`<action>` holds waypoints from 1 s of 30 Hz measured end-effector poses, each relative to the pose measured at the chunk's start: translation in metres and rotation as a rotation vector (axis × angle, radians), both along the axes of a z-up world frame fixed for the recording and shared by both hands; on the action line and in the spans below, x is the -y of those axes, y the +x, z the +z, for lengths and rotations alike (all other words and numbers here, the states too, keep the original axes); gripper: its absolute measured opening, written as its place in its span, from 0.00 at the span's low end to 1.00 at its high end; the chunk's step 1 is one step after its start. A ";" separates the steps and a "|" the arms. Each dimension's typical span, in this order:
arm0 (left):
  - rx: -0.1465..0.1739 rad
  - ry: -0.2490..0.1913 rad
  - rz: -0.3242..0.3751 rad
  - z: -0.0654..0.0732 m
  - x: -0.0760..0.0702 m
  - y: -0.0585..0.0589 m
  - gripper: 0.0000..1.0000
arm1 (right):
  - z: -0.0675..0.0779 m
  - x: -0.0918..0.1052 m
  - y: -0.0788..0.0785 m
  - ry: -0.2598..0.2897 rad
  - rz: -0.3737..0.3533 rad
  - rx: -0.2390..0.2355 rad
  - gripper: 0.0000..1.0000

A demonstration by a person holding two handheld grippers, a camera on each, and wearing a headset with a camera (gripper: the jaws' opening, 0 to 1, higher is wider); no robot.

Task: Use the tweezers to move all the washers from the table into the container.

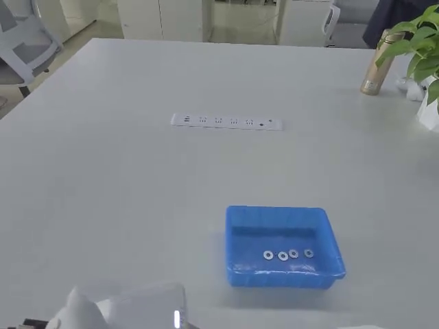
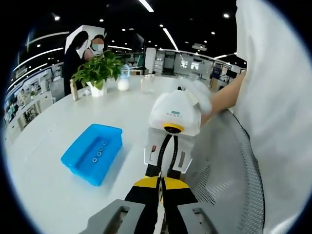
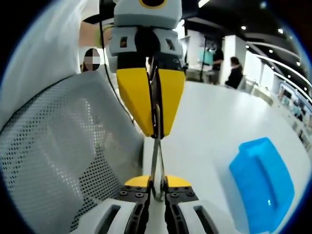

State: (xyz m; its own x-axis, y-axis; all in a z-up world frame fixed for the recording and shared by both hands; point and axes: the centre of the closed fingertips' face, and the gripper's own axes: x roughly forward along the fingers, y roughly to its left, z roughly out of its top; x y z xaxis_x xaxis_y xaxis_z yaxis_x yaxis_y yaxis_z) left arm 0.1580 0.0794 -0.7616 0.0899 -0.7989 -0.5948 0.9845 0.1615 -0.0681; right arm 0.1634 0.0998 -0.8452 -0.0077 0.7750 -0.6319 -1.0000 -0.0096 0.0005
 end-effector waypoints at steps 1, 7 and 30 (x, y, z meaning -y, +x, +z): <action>-0.001 0.000 0.000 0.000 0.001 -0.001 0.00 | 0.000 0.000 0.000 0.002 -0.001 -0.003 0.07; 0.022 0.029 -0.022 0.001 0.010 0.001 0.00 | 0.005 0.009 0.002 0.011 -0.057 -0.074 0.09; 0.014 0.053 -0.029 0.000 0.014 0.000 0.00 | 0.027 0.017 -0.003 -0.042 0.038 0.009 0.05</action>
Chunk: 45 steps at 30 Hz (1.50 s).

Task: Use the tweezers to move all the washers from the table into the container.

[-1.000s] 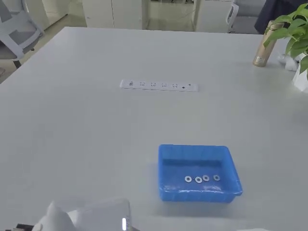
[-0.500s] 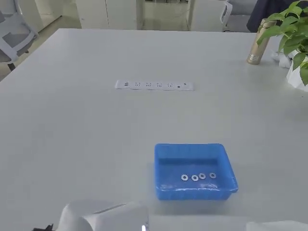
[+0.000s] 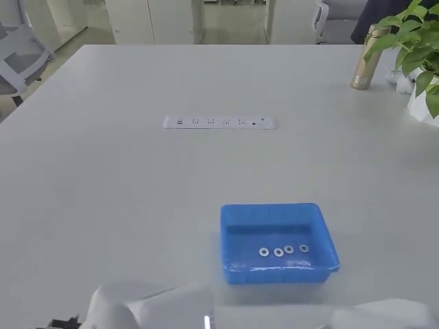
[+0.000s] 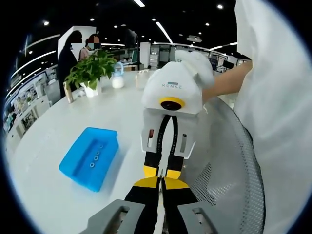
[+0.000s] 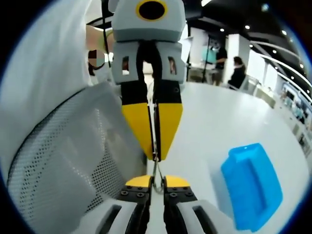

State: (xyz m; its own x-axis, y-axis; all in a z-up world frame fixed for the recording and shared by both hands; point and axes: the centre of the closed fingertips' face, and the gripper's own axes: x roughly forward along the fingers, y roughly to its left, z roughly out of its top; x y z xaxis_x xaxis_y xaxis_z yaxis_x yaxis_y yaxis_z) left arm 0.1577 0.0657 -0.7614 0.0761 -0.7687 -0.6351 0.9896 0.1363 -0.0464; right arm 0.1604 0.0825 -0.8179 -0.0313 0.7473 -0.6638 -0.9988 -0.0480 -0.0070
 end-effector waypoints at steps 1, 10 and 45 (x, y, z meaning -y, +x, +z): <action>0.001 0.001 0.002 0.000 0.000 0.000 0.00 | 0.000 0.000 -0.001 -0.007 0.001 0.001 0.04; -0.018 -0.014 0.066 -0.003 -0.005 0.005 0.00 | -0.002 0.000 0.004 0.011 -0.045 -0.030 0.03; 0.149 -0.206 0.499 -0.019 -0.010 0.032 0.96 | 0.076 0.027 0.090 0.263 -0.525 -0.129 0.02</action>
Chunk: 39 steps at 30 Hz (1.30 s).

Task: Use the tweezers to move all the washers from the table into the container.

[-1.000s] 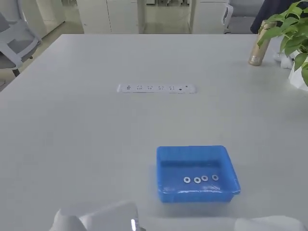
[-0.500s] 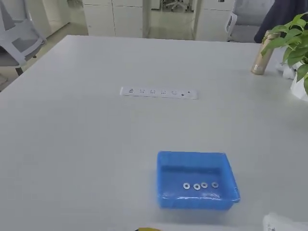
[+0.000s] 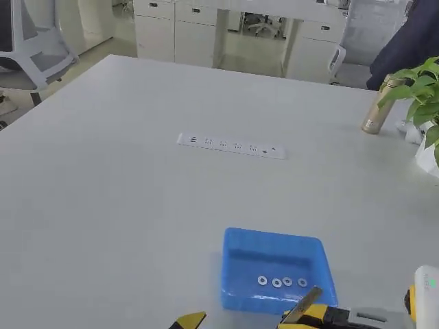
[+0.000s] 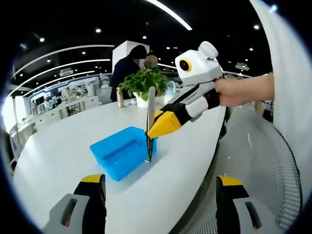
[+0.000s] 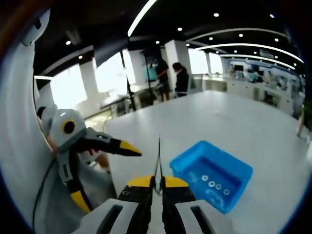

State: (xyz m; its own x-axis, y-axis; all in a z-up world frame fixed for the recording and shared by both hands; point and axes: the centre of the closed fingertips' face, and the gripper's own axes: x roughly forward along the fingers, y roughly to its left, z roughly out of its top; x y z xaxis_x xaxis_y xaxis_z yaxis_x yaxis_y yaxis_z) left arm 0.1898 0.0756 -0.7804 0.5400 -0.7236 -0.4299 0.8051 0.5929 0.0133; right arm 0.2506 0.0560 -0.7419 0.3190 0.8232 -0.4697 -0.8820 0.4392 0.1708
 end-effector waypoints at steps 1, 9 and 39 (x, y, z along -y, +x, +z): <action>-0.003 -0.004 0.001 0.000 0.000 0.001 0.96 | 0.002 -0.001 0.003 0.004 -0.006 0.003 0.02; 0.007 -0.047 0.050 0.004 -0.006 0.005 0.99 | 0.019 0.001 0.048 0.063 -0.143 -0.002 0.03; 0.011 -0.063 0.141 0.006 -0.019 0.013 0.96 | -0.063 -0.017 0.110 -0.037 -0.205 -0.134 0.03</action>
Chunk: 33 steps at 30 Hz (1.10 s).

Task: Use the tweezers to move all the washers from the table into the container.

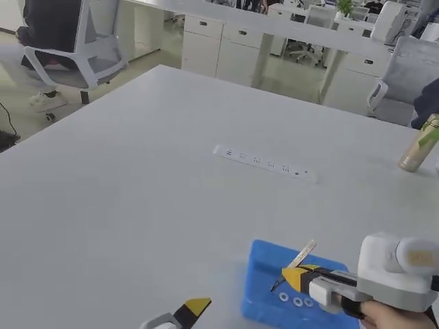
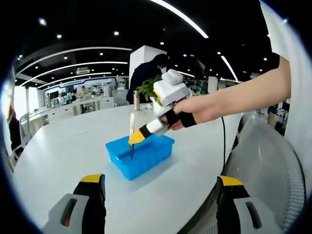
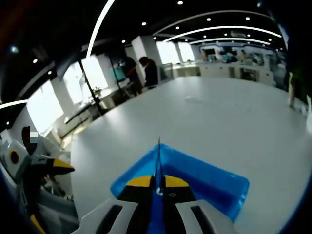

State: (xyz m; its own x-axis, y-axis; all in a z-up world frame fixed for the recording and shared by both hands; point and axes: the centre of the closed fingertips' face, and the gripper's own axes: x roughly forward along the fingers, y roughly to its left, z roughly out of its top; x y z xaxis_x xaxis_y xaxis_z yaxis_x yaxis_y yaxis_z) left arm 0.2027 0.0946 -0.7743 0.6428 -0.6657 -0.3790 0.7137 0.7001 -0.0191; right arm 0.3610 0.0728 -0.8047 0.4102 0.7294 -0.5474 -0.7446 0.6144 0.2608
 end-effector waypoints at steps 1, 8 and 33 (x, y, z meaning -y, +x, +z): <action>-0.001 0.002 0.000 0.000 0.000 0.000 0.96 | -0.001 0.000 0.000 -0.006 0.002 0.006 0.03; -0.006 0.010 0.011 -0.002 -0.002 0.001 0.96 | -0.003 -0.002 0.002 -0.023 0.029 0.030 0.03; -0.059 0.146 -0.089 -0.014 0.003 -0.011 0.61 | 0.053 0.014 -0.042 0.001 0.150 0.184 0.03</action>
State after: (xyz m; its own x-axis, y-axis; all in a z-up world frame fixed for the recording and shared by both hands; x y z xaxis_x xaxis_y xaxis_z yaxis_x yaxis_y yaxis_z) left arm 0.1920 0.0921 -0.7884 0.5575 -0.6545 -0.5107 0.7739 0.6323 0.0343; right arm 0.3190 0.0587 -0.7516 0.3899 0.7901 -0.4731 -0.8626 0.4932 0.1128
